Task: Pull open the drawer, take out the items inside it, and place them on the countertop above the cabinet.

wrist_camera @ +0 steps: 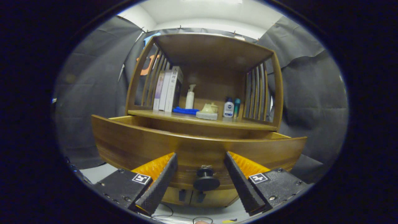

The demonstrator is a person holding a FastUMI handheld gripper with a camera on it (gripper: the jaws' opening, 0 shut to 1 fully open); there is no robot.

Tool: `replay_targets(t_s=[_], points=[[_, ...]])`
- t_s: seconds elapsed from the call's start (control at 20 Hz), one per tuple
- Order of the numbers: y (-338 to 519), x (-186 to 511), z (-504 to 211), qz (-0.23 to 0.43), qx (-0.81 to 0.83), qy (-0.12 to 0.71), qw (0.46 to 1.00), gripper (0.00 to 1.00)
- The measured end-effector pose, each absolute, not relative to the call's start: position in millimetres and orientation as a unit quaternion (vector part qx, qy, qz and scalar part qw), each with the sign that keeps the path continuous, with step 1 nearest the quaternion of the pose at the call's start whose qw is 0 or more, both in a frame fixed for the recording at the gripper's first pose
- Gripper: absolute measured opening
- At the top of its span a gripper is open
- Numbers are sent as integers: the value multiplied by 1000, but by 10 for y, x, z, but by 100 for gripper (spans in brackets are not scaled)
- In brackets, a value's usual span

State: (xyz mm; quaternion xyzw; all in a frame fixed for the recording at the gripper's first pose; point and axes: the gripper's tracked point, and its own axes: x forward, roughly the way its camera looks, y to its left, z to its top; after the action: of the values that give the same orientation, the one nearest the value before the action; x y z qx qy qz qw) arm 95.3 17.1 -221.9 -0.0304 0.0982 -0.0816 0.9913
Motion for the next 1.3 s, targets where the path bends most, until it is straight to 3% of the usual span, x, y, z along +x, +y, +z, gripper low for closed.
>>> replay_targets(t_s=[1.3], points=[[5, 2084, -2331, -94, -31, 144, 985, 100]])
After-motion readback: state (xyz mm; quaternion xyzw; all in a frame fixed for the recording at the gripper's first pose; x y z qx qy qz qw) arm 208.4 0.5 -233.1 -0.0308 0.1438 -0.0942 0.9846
